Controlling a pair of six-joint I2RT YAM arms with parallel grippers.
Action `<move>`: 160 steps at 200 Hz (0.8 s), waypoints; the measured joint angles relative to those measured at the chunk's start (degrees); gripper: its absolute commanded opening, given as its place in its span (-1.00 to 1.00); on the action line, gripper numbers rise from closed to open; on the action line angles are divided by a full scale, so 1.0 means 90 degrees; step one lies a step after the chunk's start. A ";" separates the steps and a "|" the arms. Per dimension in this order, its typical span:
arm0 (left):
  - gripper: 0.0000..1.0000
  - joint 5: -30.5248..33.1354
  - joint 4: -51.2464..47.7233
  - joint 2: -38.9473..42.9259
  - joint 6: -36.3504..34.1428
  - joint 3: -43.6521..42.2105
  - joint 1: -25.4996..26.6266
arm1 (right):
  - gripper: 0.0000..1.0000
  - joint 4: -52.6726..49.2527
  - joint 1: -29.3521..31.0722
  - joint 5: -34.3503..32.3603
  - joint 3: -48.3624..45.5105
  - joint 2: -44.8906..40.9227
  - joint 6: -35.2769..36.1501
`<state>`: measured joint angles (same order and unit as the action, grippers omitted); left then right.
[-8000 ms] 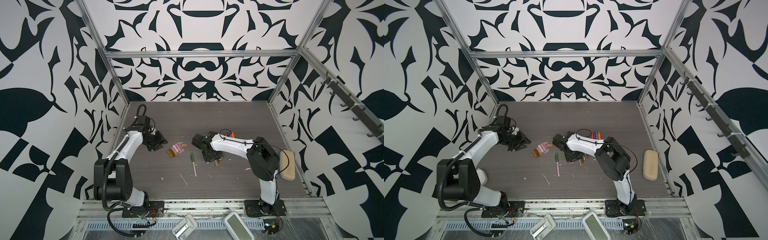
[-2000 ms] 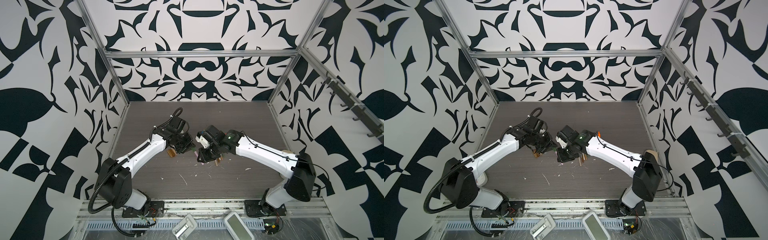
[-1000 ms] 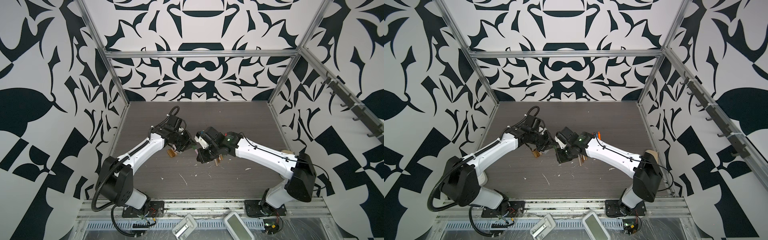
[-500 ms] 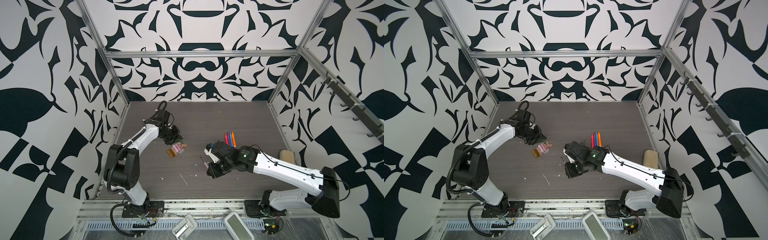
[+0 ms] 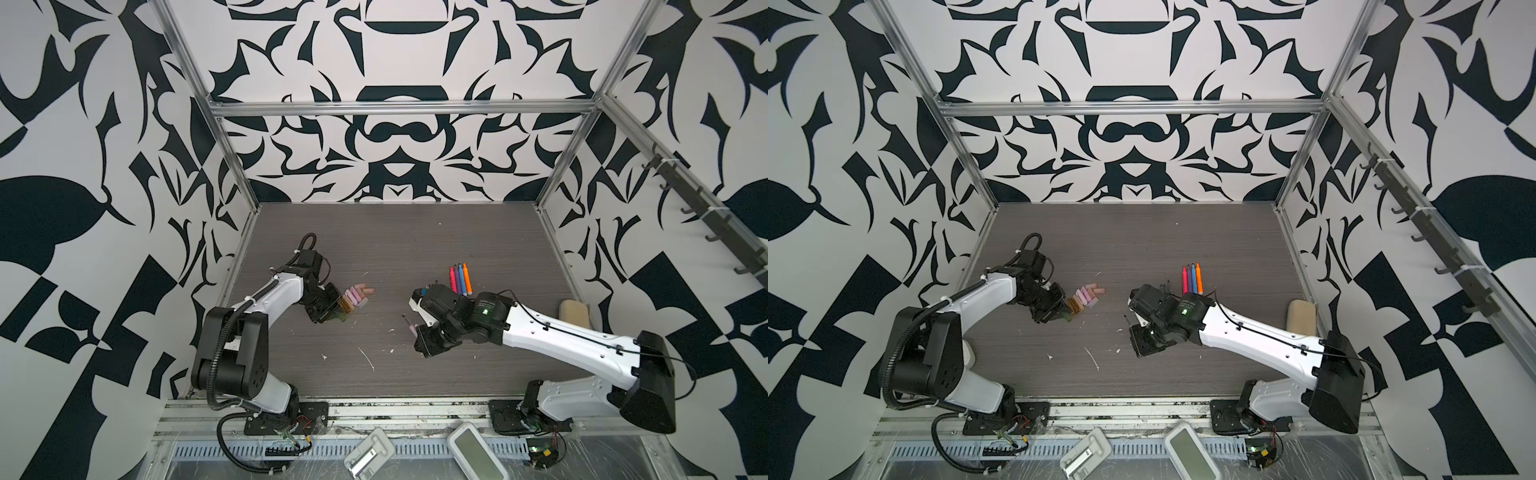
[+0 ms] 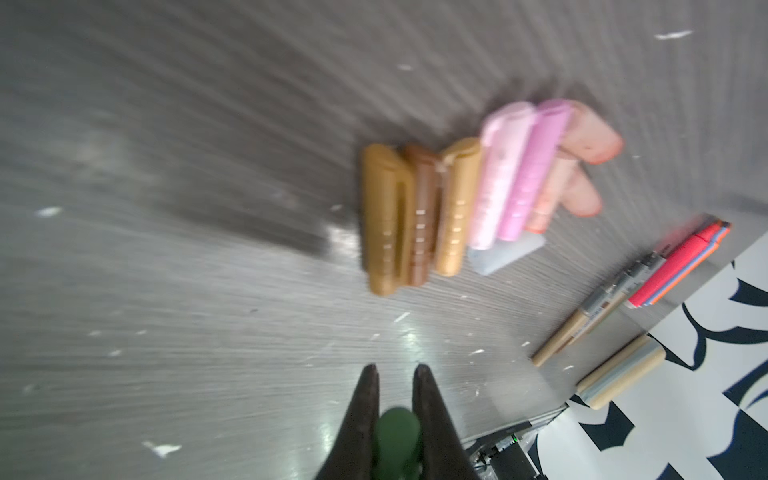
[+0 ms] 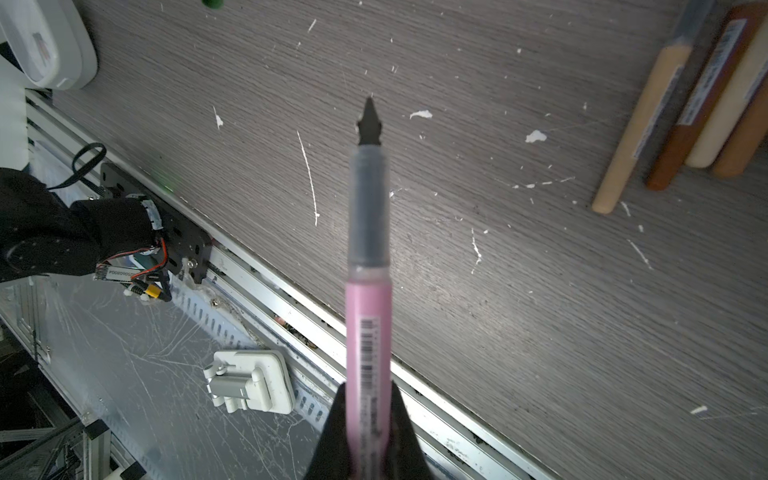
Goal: Open the pen caps
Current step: 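Pull the green cap off with the left gripper away from the right gripper, then lower the green cap beside the cap cluster and open the left gripper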
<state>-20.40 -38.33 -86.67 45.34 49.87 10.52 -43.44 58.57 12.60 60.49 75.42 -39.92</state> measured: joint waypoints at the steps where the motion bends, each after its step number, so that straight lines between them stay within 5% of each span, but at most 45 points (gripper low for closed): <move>1: -1.00 0.0002 -0.0002 0.0002 -0.0002 -0.0010 -0.0007 | -1.00 0.0000 0.0000 0.0002 0.0000 0.0007 0.0000; 160: -1.00 -0.0209 0.0301 -0.0962 -0.0498 0.0029 -0.0423 | -1.00 -0.0112 -0.0053 0.0049 0.0148 0.0049 0.0092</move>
<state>-22.28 -35.62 -95.33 40.86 50.13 6.72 -44.45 58.08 13.04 61.82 75.85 -39.09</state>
